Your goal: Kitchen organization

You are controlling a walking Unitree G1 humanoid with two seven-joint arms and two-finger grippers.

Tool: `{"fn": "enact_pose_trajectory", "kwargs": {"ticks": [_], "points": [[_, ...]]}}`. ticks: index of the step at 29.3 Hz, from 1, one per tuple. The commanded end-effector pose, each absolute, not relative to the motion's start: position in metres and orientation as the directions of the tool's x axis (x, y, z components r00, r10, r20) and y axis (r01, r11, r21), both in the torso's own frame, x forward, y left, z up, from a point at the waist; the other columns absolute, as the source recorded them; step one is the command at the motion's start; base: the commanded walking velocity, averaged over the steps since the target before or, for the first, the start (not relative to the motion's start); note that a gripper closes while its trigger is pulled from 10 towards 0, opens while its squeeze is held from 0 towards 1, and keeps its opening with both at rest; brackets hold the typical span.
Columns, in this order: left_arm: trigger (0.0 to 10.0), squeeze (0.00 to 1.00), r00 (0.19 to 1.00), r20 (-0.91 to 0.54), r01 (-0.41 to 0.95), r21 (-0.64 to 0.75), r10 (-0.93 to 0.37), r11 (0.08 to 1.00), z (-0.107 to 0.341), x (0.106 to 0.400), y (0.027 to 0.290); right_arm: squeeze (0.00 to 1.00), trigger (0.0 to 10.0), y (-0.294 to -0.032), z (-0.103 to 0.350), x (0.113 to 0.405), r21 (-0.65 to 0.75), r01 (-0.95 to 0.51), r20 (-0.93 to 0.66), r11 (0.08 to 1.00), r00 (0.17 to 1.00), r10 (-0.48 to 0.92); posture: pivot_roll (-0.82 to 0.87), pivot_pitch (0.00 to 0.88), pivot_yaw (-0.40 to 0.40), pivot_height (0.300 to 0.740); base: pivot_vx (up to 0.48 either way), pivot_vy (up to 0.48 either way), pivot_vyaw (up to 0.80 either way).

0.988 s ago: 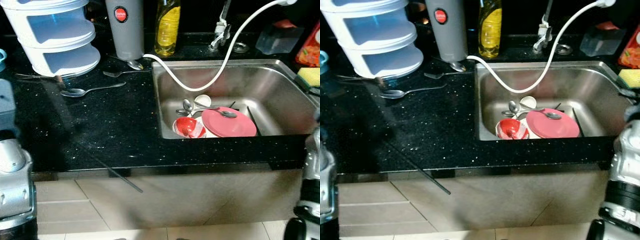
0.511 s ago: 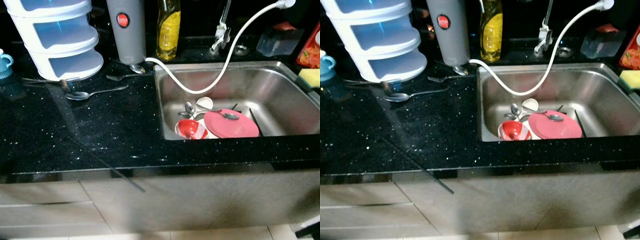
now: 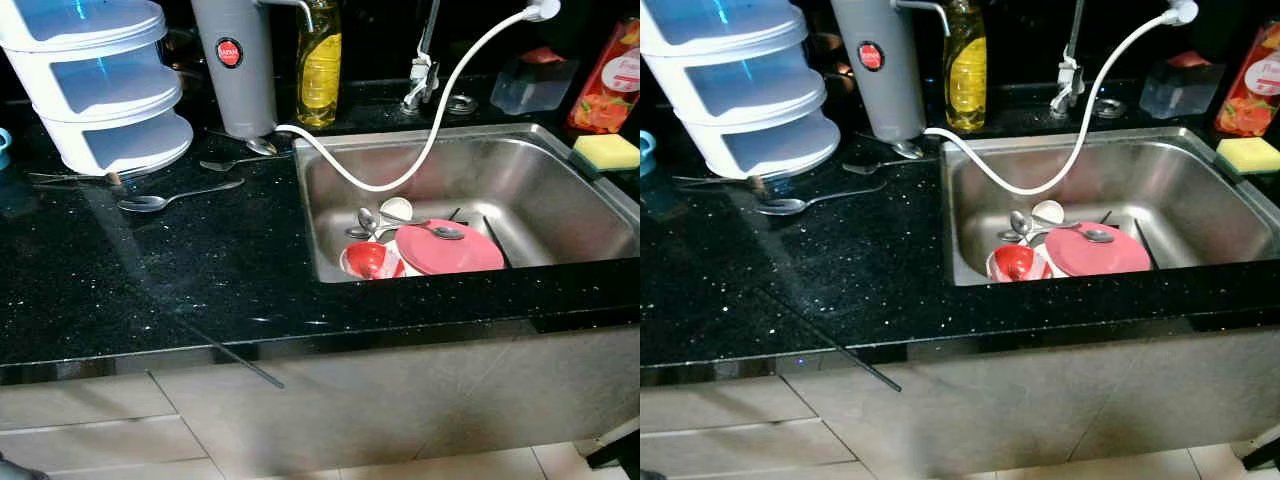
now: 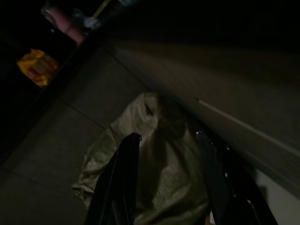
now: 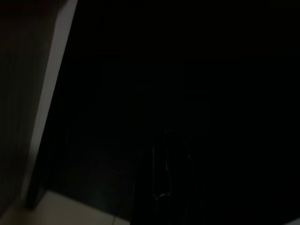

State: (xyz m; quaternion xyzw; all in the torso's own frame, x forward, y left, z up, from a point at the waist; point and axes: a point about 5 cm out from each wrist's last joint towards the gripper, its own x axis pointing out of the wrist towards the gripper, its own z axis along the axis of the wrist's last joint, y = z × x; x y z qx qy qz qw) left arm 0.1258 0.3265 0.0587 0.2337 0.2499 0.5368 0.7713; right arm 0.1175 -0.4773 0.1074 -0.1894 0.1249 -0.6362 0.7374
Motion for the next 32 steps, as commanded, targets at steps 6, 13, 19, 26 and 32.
{"fn": "enact_pose_trajectory", "kwargs": {"ticks": [6, 13, 19, 26, 32], "points": [[10.0, 0.0, 0.284, -0.309, -0.666, 0.617, 0.908, 0.419, 0.019, 0.114, 0.305, 0.0, 10.0, -0.458, 0.047, 0.072, -0.522, 0.846, -0.141, 0.107, 0.038, -0.989, 0.08, 0.0, 0.041, 0.74, 0.0, 0.0, 0.0], [10.0, 0.0, 0.328, -0.472, -0.594, 0.57, 0.818, 0.568, -0.014, 0.11, 0.283, 0.0, 10.0, -0.414, -0.013, 0.051, -0.557, 0.775, -0.408, 0.297, 0.056, -0.911, 0.07, 0.0, 0.035, 0.74, 0.0, 0.0, 0.0], [10.0, 0.0, 0.405, -0.568, -0.532, 0.491, 0.716, 0.69, -0.032, 0.115, 0.269, 0.0, 10.0, -0.352, -0.062, 0.07, -0.441, 0.606, -0.683, 0.662, 0.251, -0.685, 0.08, 0.0, 0.03, 0.74, 0.0, 0.0, 0.0], [10.0, 0.0, 0.45, -0.683, -0.451, 0.383, 0.576, 0.806, -0.055, 0.111, 0.253, 0.0, 10.0, -0.284, -0.092, 0.092, -0.23, 0.345, -0.87, 0.91, 0.347, -0.351, 0.09, 0.0, 0.022, 0.74, 0.0, 0.0, 0.0], [10.0, 0.0, 0.463, -0.712, -0.421, 0.349, 0.529, 0.837, -0.064, 0.107, 0.247, 0.0, 10.0, -0.266, -0.099, 0.092, -0.192, 0.139, -0.91, 0.971, 0.345, -0.229, 0.09, 0.0, 0.014, 0.74, 0.0, 0.0, 0.0]]}}
